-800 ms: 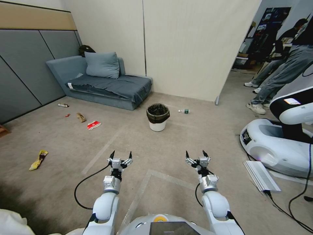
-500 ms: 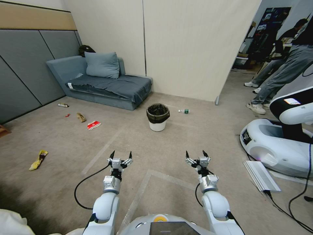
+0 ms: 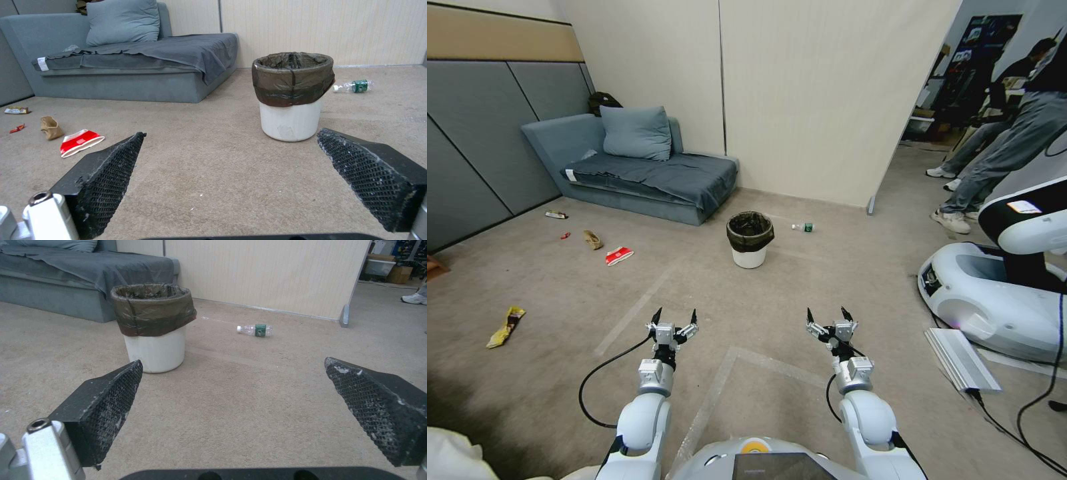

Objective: Pick up the trash bin, then pick up the garbage from the floor and place it into the trash bin.

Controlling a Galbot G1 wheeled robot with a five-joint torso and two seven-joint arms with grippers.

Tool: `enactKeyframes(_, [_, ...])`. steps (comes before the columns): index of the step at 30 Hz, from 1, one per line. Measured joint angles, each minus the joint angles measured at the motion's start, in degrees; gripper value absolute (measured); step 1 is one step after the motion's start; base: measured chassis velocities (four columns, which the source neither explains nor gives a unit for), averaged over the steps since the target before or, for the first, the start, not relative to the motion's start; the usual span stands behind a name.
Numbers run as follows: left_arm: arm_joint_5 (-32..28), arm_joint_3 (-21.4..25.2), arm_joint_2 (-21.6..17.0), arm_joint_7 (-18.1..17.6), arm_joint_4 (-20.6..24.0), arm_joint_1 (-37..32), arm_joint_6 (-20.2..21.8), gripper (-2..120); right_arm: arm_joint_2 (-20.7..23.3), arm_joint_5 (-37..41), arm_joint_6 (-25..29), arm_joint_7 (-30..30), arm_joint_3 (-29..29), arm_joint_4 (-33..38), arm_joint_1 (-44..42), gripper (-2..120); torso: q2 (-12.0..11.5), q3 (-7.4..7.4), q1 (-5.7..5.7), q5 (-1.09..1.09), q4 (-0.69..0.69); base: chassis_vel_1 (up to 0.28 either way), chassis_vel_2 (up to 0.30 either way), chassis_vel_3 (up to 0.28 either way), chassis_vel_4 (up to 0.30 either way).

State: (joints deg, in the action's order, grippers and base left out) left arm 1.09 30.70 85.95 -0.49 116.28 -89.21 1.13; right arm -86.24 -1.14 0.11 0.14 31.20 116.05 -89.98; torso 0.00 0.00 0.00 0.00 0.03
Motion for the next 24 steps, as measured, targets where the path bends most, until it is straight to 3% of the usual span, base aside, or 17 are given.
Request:
enactKeyframes(5, [4.2,-3.3,0.3,-1.9,6.2,-1.4,4.0,100,-1.6,-4.8,0.8,1.0,-2.0,6.2,-4.9,100,0.0,0.00,0.00,0.00,-0.03,0.000,0.000,0.000,0.000])
enactKeyframes(8, [9.1,-7.0,0.5,-4.2,13.4,-3.0,8.7,100,-3.3,-10.1,1.7,2.1,-4.2,13.1,-10.4,100,0.0,0.00,0.00,0.00,-0.03,0.000,0.000,0.000,0.000])
enactKeyframes(9, [9.1,-7.0,0.5,-4.2,13.4,-3.0,8.7,100,-3.3,-10.1,1.7,2.1,-4.2,13.1,-10.4,100,0.0,0.00,0.00,0.00,-0.03,0.000,0.000,0.000,0.000])
enactKeyframes(12, [13.5,-10.4,0.8,-6.2,19.7,-4.4,12.9,100,-4.9,-15.0,2.5,3.2,-6.1,19.5,-15.3,100,0.0,-0.01,0.00,0.01,-0.03,0.000,0.000,0.000,0.000])
enactKeyframes(16, [15.3,-12.4,1.2,-7.1,21.8,-4.9,14.9,100,-5.9,-18.3,3.1,3.9,-7.4,23.7,-18.7,100,0.0,-0.01,-0.01,-0.01,-0.04,0.000,0.000,0.000,0.000])
enactKeyframes(24, [15.7,-12.2,1.4,-8.0,21.9,-5.0,15.3,100,-5.9,-18.6,3.4,3.8,-7.5,24.1,-19.0,100,0.0,-0.01,-0.01,0.00,-0.02,0.000,0.000,0.000,0.000])
